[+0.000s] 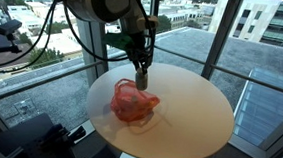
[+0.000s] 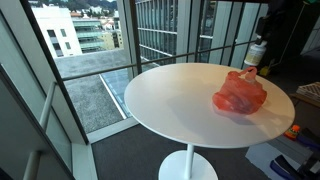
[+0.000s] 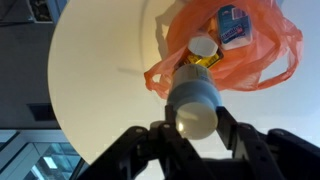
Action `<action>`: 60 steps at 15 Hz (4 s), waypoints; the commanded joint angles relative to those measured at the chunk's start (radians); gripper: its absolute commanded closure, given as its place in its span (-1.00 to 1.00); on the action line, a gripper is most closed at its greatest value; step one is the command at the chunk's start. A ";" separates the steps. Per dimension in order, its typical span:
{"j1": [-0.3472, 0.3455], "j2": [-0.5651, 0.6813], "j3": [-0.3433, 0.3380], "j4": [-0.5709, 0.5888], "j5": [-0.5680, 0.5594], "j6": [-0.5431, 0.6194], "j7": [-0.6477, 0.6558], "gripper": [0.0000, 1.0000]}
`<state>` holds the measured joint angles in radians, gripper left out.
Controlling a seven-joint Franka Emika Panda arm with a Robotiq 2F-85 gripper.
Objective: Take the white and orange bottle out of the plastic bag and put it on the table
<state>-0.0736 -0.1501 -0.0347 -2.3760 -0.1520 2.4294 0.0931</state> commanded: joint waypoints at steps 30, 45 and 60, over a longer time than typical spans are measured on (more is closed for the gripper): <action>-0.105 0.382 -0.185 0.136 0.030 0.128 0.087 0.61; -0.084 0.447 -0.192 0.132 0.043 0.211 0.072 -1.00; -0.070 0.170 -0.105 0.089 0.120 -0.115 -0.162 -1.00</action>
<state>-0.1450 0.1059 -0.1624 -2.2597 -0.0850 2.4156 0.0267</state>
